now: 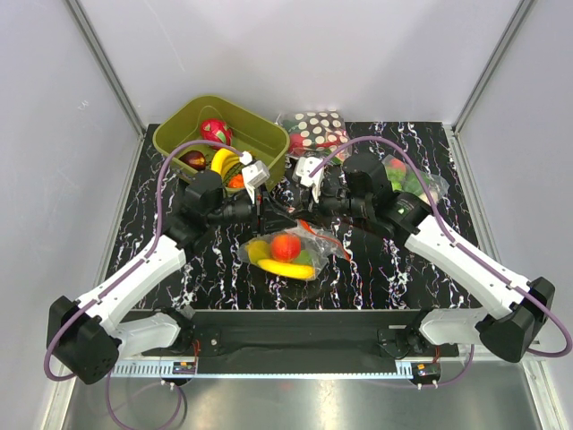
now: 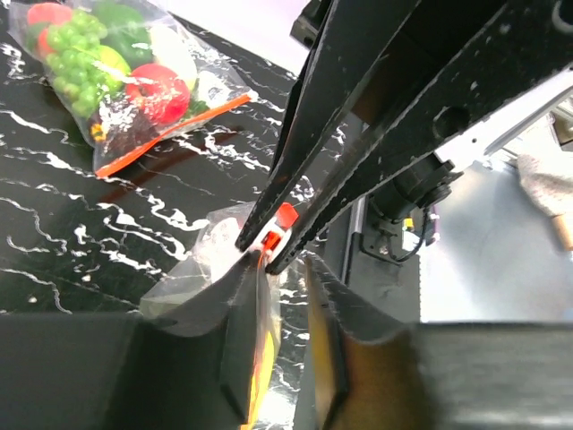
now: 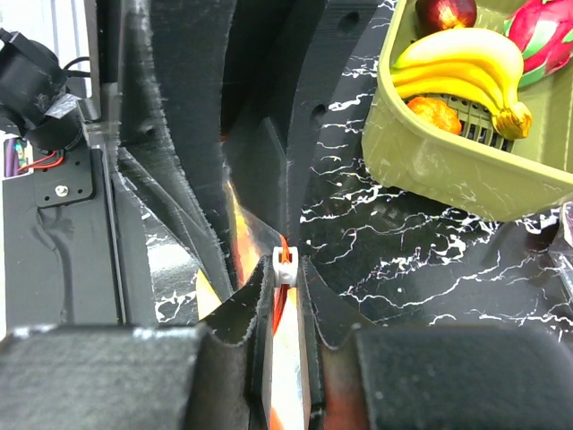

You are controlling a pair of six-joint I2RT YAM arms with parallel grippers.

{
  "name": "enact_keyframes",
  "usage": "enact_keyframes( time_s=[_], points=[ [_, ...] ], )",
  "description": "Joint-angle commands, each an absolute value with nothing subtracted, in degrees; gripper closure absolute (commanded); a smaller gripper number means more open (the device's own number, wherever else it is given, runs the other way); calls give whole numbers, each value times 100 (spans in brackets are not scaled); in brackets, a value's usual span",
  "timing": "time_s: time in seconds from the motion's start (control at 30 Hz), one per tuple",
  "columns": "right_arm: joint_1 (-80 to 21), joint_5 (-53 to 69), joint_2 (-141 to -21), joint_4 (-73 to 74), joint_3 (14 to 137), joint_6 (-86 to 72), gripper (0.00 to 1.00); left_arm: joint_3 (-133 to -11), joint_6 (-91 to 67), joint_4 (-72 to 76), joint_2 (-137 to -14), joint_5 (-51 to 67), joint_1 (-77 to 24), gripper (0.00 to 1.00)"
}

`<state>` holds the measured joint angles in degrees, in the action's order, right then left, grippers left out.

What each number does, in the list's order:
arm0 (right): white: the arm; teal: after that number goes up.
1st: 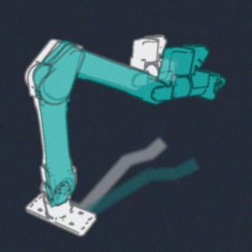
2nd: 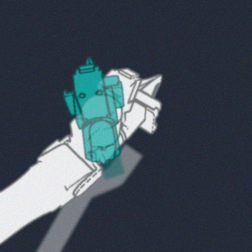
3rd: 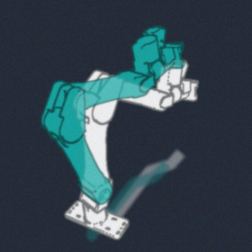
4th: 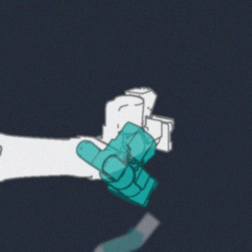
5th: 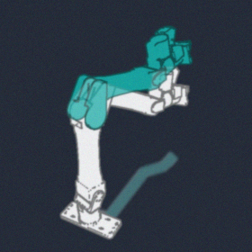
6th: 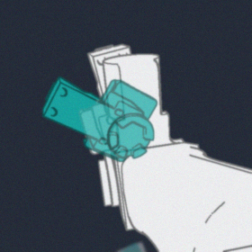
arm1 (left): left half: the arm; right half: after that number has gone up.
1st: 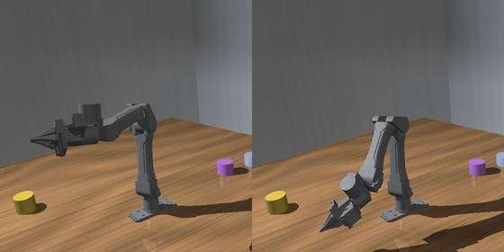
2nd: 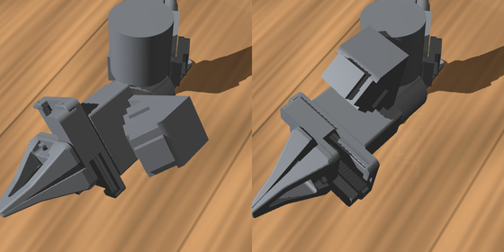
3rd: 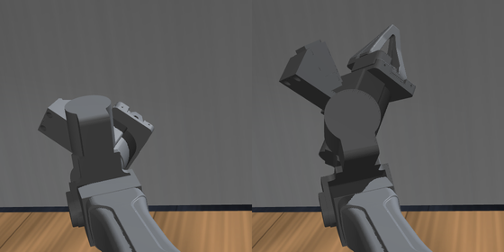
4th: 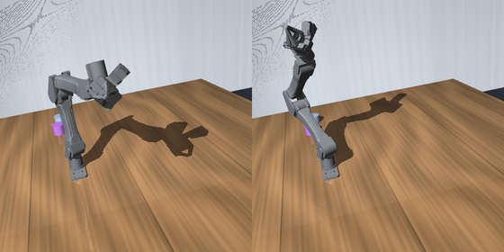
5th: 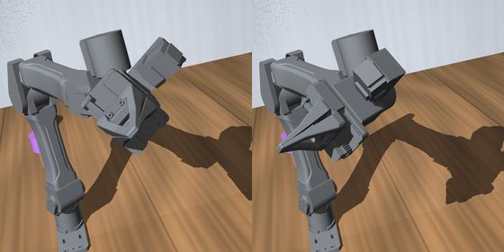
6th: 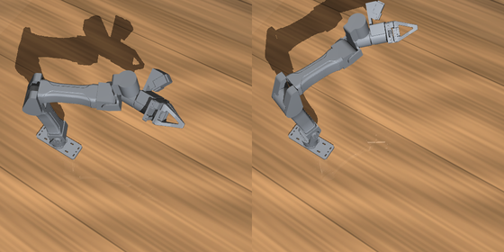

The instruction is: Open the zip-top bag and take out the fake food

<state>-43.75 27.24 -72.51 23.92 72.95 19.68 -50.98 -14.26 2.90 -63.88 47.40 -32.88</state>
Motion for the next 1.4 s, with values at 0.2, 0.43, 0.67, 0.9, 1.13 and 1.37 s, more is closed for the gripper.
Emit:
enact_keyframes(
  time_s=[0.2,0.43,0.67,0.9,1.13,1.37],
  points=[
    [-4298,2725,-7110,2461,7462,2030,100,-5115,-1424,765,-6355,5080,-3278,100],
    [-4280,2777,-7128,2531,7453,2021,100,-5089,-1187,492,-6109,4388,-3270,100],
    [-4280,2909,-7260,2663,7479,1986,100,-4878,-1292,659,-5784,3639,-3182,100],
    [-4271,3111,-7356,2795,7479,1969,100,-4755,-1468,817,-5634,3278,-3067,100],
    [-4271,3190,-7339,2997,7506,2021,100,-4746,-1468,747,-5660,3182,-3032,100],
    [-4280,3112,-7356,3032,7462,2004,100,-4720,-1468,712,-5564,2971,-2997,100]
  ],
)
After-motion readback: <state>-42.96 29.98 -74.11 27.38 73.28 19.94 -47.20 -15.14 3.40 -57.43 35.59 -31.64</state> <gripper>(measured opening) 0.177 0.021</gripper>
